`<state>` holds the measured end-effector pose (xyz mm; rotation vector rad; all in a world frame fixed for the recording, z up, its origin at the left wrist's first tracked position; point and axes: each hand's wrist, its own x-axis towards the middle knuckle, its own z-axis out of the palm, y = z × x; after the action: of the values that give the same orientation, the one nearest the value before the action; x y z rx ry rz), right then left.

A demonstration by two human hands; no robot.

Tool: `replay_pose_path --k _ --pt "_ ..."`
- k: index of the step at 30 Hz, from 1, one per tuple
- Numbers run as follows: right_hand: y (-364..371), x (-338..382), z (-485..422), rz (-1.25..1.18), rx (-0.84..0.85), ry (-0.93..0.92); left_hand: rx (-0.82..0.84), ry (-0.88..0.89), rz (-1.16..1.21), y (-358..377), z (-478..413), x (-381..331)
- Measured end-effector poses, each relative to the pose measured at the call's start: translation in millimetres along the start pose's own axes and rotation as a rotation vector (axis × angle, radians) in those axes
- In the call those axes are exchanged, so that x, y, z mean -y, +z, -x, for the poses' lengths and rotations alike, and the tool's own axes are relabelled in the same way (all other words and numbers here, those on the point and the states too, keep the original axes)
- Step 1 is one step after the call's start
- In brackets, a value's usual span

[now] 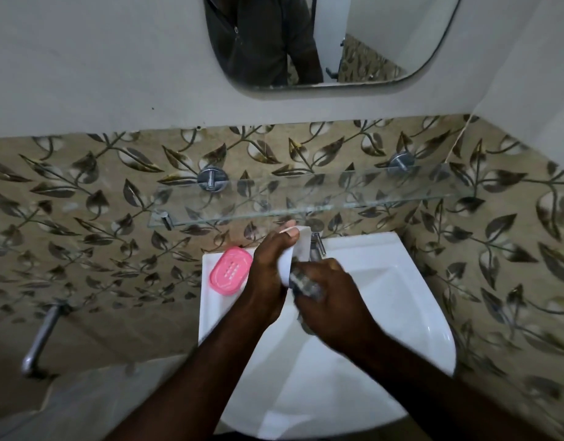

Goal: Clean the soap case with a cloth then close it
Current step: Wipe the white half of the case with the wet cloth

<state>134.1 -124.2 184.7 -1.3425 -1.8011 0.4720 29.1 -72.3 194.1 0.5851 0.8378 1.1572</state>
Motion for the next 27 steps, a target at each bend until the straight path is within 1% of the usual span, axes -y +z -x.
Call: replay_pose_path --k 2,4,5,6,9,10,12,14,17,20,22,23,25,27 --pt "-0.1 12.4 5.8 -0.072 -0.016 -0.046 0.056 0.013 -0.018 0.9 1.8 -4.1" --pt "-2.4 6.3 5.3 -0.009 -0.026 -0.147 0.122 -0.003 -0.011 1.5 3.0 -9.1" --pt "-2.3 -3.1 3.6 0.050 -0.021 -0.189 0.125 -0.024 0.023 1.7 3.8 -10.5" --pt "-1.9 -12.9 1.1 0.116 -0.016 -0.185 0.111 -0.047 0.064 2.1 5.2 -11.1" --pt "-3.1 -18.5 -5.6 0.235 -0.012 -0.047 0.044 -0.044 0.122 3.0 6.5 -7.4" --pt "-3.6 -12.2 -5.3 0.225 0.004 -0.023 0.034 -0.043 0.128 2.9 7.9 -5.5" --pt "-5.2 5.0 -2.0 0.119 0.021 -0.025 0.029 -0.030 0.130 2.8 10.3 -3.5" --pt "-8.8 16.3 2.5 0.035 0.004 -0.104 0.053 -0.003 0.114 3.0 12.2 -4.4" --pt "-7.3 -1.3 2.0 0.089 -0.007 -0.175 0.107 -0.019 0.131 4.5 13.9 -9.1" --pt "-3.9 -24.5 -4.4 0.179 -0.015 -0.084 0.071 -0.048 0.184 5.5 13.7 -10.0" --pt "-2.7 -14.1 -4.2 0.139 -0.034 -0.022 0.032 -0.037 0.171 4.7 13.1 -6.6" --pt "-1.9 -4.9 -2.4 0.093 -0.031 -0.030 0.018 -0.025 0.150 4.1 12.8 -5.7" --pt "-1.9 13.6 4.5 0.031 -0.015 -0.110 0.032 -0.007 0.126 4.3 13.6 -6.9" --pt "-1.7 11.6 6.0 0.061 -0.022 -0.170 0.058 -0.012 0.133 5.1 14.0 -8.8"
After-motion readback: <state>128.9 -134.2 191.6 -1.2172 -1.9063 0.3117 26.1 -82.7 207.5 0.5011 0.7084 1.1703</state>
